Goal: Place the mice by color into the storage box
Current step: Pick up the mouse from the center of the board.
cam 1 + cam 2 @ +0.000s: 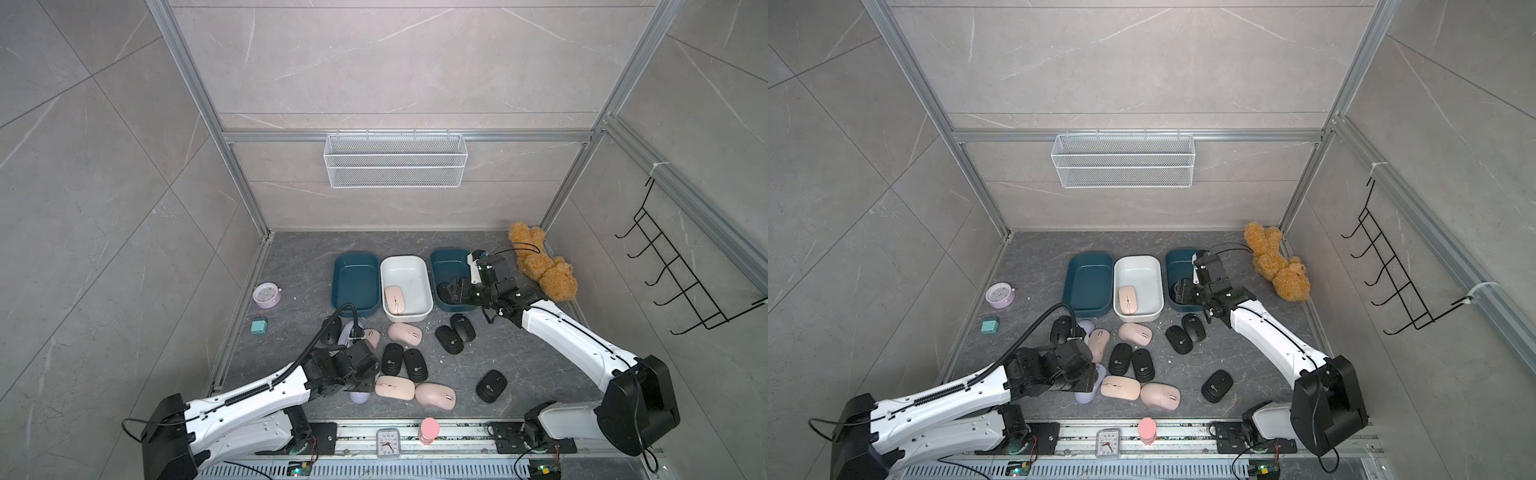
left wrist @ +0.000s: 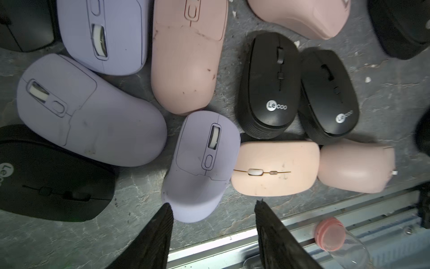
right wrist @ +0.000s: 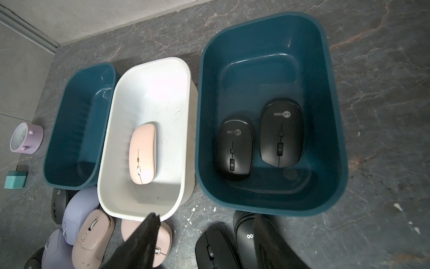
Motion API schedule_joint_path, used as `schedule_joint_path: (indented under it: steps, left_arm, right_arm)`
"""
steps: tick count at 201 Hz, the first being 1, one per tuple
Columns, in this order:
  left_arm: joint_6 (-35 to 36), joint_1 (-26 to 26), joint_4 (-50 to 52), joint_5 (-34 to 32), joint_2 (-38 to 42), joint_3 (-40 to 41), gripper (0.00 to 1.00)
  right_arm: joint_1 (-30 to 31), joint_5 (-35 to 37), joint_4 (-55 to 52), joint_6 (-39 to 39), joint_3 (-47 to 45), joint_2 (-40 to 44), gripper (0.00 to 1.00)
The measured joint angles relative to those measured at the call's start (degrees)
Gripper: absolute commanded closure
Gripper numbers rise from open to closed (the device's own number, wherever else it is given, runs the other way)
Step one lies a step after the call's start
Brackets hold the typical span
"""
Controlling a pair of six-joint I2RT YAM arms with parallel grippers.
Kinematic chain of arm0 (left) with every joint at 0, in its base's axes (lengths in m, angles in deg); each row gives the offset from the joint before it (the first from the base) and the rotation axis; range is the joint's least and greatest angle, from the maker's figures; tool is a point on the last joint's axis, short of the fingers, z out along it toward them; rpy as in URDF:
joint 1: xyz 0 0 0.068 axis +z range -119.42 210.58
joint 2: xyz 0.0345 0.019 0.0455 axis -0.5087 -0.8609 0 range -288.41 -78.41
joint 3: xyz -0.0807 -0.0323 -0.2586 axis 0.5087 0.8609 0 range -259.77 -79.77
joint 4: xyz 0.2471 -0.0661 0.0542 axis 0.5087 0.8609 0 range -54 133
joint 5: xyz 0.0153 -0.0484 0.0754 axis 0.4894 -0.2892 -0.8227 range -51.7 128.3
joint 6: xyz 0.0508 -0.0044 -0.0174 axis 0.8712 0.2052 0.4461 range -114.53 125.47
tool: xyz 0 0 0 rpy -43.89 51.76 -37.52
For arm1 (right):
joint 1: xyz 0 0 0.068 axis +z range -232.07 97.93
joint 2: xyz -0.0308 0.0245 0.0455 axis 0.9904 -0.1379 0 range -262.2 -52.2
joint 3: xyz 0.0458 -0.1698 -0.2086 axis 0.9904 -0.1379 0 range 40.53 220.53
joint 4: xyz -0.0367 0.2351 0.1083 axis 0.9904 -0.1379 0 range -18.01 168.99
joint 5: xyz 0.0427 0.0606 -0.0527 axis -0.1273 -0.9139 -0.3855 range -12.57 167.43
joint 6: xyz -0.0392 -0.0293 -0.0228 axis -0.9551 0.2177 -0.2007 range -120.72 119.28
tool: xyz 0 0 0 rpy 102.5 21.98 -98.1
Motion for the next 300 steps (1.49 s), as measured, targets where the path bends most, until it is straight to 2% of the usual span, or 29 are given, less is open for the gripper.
schedule_joint_path:
  steps: [89,176,300]
  left_arm:
    - [0.0,-0.1,-0.7,-0.2,-1.3,4.3,0.38]
    - [1.9,-0.1,-5.4,0.5,-7.1,4.3,0.37]
    - [6.4,-0.1,-4.9,1.2,-11.5,2.3,0.36]
  right_arm:
    - [0.0,-0.4,0.1,0.7,-0.5,-0.3,0.33]
    - [0.0,-0.9,0.4,1.1,-0.5,-1.2,0.33]
    - [0.0,-0.9,0.5,1.1,-0.5,-2.0,0.33]
